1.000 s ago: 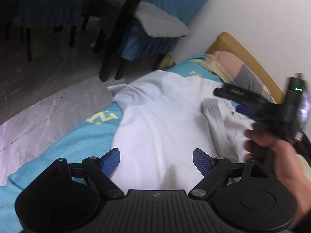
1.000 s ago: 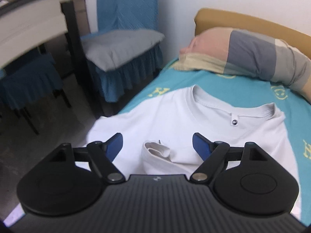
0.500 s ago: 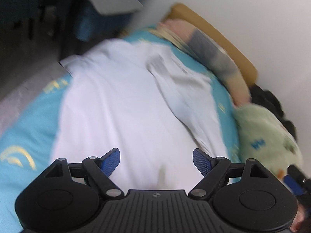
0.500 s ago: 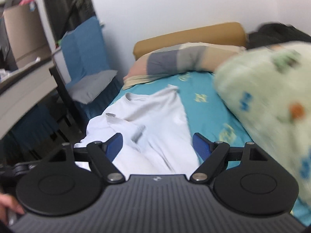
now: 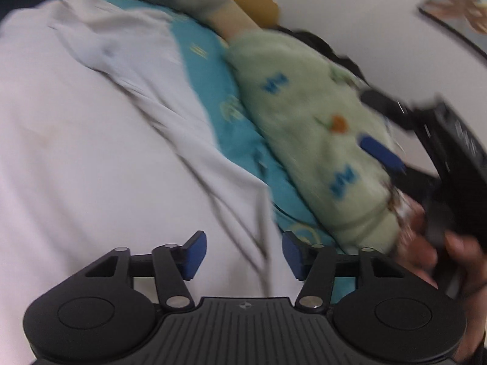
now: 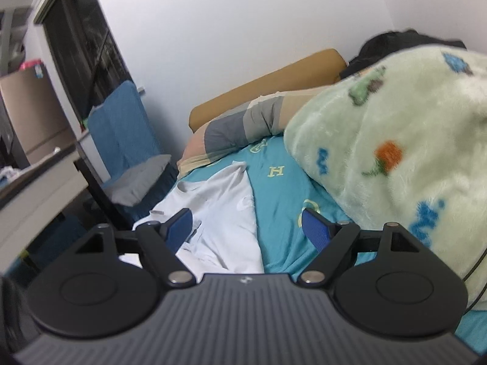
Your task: Fold clothes
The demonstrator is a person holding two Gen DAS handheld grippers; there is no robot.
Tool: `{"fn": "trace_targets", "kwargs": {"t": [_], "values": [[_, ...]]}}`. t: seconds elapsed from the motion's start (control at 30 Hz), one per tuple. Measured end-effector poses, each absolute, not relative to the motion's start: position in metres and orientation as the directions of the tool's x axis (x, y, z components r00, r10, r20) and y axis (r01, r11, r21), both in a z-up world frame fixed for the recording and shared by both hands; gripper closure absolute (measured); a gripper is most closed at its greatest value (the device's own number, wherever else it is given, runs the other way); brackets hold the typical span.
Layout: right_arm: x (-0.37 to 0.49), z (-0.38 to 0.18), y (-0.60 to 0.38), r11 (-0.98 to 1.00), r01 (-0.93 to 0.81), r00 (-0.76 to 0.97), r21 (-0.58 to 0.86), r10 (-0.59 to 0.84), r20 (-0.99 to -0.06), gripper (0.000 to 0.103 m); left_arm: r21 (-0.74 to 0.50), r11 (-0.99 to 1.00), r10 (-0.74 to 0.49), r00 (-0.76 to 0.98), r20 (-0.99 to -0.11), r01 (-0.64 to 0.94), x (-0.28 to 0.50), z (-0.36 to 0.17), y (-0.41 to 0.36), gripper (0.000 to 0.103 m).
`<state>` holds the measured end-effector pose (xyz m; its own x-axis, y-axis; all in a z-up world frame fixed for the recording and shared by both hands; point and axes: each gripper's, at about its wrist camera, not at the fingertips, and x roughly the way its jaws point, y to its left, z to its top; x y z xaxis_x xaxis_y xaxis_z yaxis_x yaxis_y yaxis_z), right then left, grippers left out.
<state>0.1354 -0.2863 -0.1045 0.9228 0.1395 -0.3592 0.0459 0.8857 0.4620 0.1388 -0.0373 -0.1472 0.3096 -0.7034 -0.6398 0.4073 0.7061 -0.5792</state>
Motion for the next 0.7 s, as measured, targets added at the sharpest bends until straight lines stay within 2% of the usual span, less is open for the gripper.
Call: {"fn": "trace_targets", "kwargs": {"t": [0.13, 0.17, 0.23, 0.27, 0.3, 0.47, 0.53, 0.6, 0.7], "values": [[0.136, -0.112, -0.307, 0.843, 0.068, 0.926, 0.534, 0.146, -0.348, 0.022, -0.592, 0.638, -0.744, 0.198, -0.638, 0.491, 0.123, -0.172, -0.081, 0.059], [0.138, -0.114, -0.310, 0.833, 0.074, 0.925, 0.548, 0.148, -0.351, 0.022, -0.592, 0.632, -0.747, 0.189, -0.637, 0.500, 0.122, -0.177, -0.088, 0.064], [0.140, -0.119, -0.316, 0.813, 0.089, 0.921, 0.575, 0.152, -0.358, 0.022, -0.582, 0.637, -0.742, 0.198, -0.640, 0.506, 0.122, -0.184, -0.096, 0.077], [0.142, -0.121, -0.318, 0.809, 0.096, 0.919, 0.581, 0.152, -0.363, 0.022, -0.590, 0.637, -0.745, 0.201, -0.636, 0.497, 0.123, -0.185, -0.096, 0.098], [0.143, -0.123, -0.320, 0.804, 0.102, 0.917, 0.586, 0.152, -0.369, 0.022, -0.612, 0.634, -0.754, 0.201, -0.625, 0.474, 0.125, -0.181, -0.091, 0.101], [0.144, -0.125, -0.327, 0.789, 0.121, 0.927, 0.603, 0.127, -0.353, 0.022, -0.725, 0.596, -0.801, 0.197, -0.565, 0.345, 0.125, -0.147, -0.054, 0.101], [0.147, -0.127, -0.328, 0.782, 0.129, 0.925, 0.609, 0.126, -0.358, 0.021, -0.744, 0.600, -0.800, 0.200, -0.566, 0.293, 0.118, -0.129, -0.030, 0.101], [0.152, -0.130, -0.327, 0.783, 0.129, 0.921, 0.609, 0.133, -0.367, 0.021, -0.740, 0.623, -0.782, 0.224, -0.582, 0.252, 0.107, -0.117, -0.004, 0.102], [0.160, -0.132, -0.318, 0.801, 0.125, 0.912, 0.585, 0.140, -0.387, 0.021, -0.688, 0.707, -0.705, 0.241, -0.667, 0.164, 0.093, -0.122, 0.028, 0.102]]}}
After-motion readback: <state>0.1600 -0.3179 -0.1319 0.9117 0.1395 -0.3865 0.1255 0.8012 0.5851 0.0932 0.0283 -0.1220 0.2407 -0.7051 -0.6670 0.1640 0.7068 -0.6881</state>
